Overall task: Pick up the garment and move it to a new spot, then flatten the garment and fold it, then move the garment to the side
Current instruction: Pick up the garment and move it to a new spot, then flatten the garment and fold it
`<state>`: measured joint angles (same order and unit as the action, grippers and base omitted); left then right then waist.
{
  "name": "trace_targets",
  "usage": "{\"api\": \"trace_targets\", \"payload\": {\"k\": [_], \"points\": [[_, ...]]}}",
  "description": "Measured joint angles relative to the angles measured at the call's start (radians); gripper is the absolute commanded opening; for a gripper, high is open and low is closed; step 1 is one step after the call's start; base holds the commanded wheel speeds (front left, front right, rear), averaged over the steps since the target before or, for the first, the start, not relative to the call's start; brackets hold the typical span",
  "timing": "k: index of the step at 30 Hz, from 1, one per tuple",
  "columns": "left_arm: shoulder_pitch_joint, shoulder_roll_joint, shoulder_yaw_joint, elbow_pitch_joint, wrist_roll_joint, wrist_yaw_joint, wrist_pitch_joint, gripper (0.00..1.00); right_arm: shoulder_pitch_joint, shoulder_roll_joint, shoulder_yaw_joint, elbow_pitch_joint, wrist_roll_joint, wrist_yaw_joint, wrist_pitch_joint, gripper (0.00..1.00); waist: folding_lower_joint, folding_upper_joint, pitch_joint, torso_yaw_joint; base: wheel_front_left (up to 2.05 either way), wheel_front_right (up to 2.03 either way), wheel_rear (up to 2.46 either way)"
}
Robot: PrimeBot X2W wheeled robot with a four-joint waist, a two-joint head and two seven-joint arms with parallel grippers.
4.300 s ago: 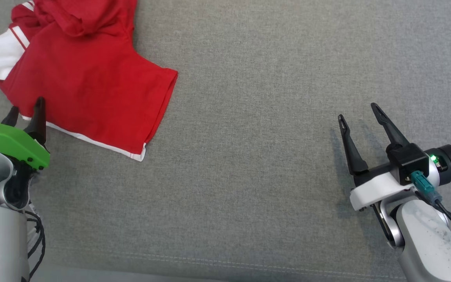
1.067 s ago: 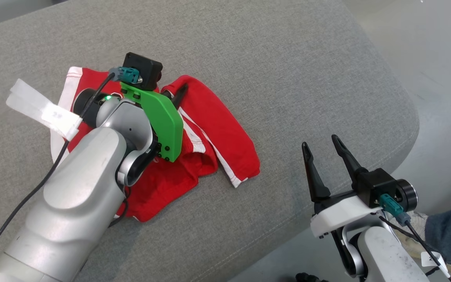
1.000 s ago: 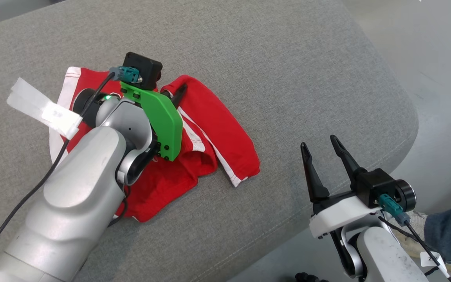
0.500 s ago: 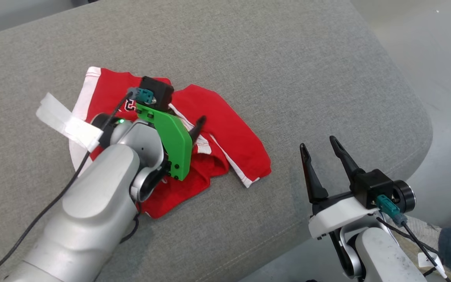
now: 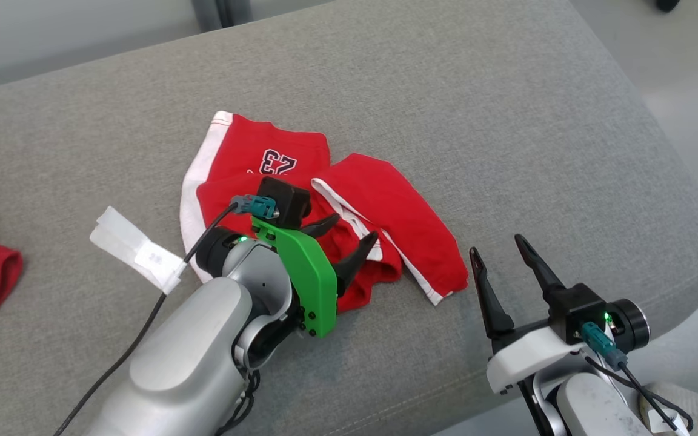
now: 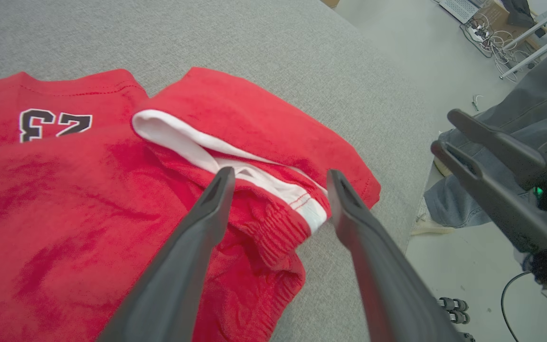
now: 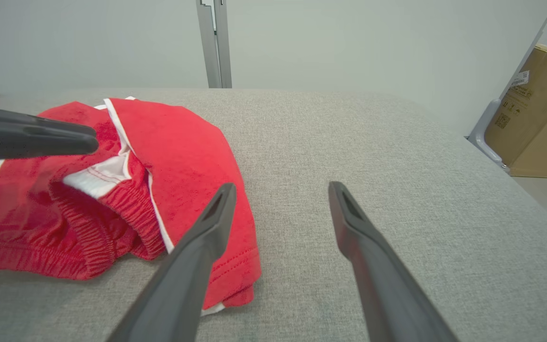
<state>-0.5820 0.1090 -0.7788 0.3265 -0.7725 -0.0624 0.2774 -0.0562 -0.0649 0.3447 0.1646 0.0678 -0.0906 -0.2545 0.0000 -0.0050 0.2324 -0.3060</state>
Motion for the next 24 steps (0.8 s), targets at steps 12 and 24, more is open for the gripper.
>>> {"api": "trace_targets", "payload": {"k": [12, 24], "points": [[0.144, 0.027, 0.046, -0.114, -0.017, 0.043, -0.093, 1.0, 0.067, -0.013, 0.012, 0.02, -0.007, 0.01, 0.0, 1.0, 0.0, 0.0, -0.06, 0.105, 0.0, 0.0, 0.0], [0.245, 0.11, 0.112, -0.22, 0.082, 0.125, -0.28, 1.0, 0.13, -0.024, 0.0, 0.092, 0.003, 0.011, 0.0, 1.0, 0.0, 0.0, -0.088, 0.174, 0.0, 0.0, 0.0]]}}
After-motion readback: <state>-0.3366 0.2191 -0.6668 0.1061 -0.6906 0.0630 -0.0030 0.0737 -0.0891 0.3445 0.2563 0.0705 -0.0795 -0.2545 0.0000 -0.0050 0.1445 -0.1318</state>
